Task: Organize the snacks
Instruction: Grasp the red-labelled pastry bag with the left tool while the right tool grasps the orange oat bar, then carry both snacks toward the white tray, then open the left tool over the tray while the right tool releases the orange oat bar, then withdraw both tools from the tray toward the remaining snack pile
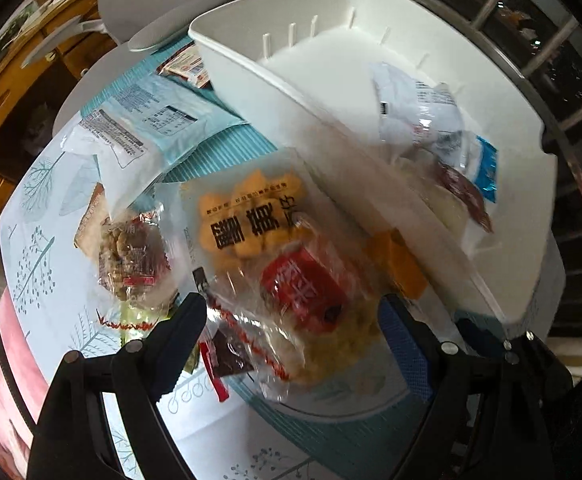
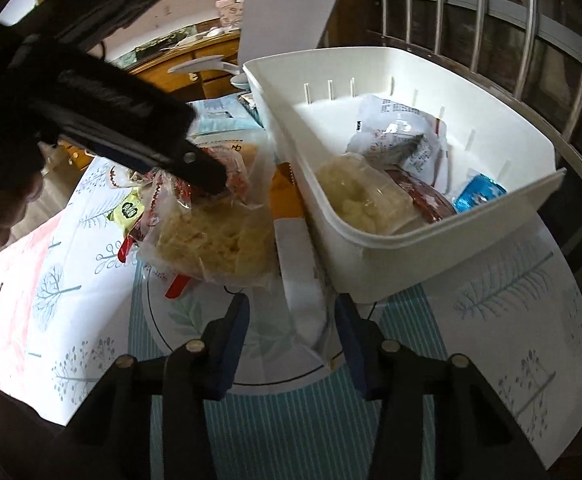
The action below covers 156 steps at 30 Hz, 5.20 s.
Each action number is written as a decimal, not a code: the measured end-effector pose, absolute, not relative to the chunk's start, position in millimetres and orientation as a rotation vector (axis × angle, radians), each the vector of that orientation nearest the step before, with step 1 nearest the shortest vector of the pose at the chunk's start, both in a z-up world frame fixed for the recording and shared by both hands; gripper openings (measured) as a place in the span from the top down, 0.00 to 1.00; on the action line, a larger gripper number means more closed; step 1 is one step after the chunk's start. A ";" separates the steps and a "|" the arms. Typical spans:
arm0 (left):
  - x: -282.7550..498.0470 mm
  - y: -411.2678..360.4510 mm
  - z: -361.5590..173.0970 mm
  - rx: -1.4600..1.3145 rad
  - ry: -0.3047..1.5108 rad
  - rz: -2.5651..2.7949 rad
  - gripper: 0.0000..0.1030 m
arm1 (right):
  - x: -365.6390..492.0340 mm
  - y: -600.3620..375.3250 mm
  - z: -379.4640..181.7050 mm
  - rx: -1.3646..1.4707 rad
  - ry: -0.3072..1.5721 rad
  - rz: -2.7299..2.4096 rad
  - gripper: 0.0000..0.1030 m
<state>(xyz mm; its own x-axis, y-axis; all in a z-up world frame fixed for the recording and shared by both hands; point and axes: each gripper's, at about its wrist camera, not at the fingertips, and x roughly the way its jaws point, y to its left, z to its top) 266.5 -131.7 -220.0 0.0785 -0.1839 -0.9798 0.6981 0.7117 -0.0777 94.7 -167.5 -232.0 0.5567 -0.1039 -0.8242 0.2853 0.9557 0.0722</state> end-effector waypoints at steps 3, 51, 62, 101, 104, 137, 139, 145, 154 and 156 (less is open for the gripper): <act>271.6 -138.2 -227.1 0.461 1.365 -0.678 0.16 | 96.0 -169.8 -233.8 0.189 0.958 -0.217 0.59; 222.6 -57.2 -181.9 0.282 1.396 -0.614 0.37 | 75.9 -162.5 -213.7 0.244 1.091 -0.186 0.84; 180.1 19.6 -140.7 0.142 1.390 -0.626 0.36 | 68.0 -104.8 -166.8 0.164 0.981 -0.098 0.84; 149.6 -140.2 -67.9 -0.066 1.129 -0.573 0.33 | 91.5 -294.7 -68.1 -0.023 0.815 0.071 0.84; 152.6 -159.7 -69.6 -0.066 1.118 -0.574 0.32 | 93.9 -312.6 -67.3 -0.032 0.807 0.054 0.84; 146.6 -152.7 -118.9 -0.090 1.269 -0.414 0.20 | 118.0 -372.1 -124.8 0.267 1.045 -0.082 0.46; 143.3 -144.3 -125.8 -0.093 1.290 -0.395 0.20 | 119.2 -367.4 -130.9 0.294 1.082 -0.054 0.46; 131.9 -110.5 -140.1 -0.099 1.328 -0.301 0.20 | 120.2 -341.4 -144.9 0.378 1.162 0.035 0.46; 124.4 -45.6 -147.5 -0.096 1.368 -0.263 0.20 | 120.3 -289.8 -149.0 0.468 1.205 0.072 0.46; 126.4 -31.5 -146.7 -0.087 1.372 -0.264 0.20 | 120.6 -280.5 -148.8 0.488 1.206 0.067 0.46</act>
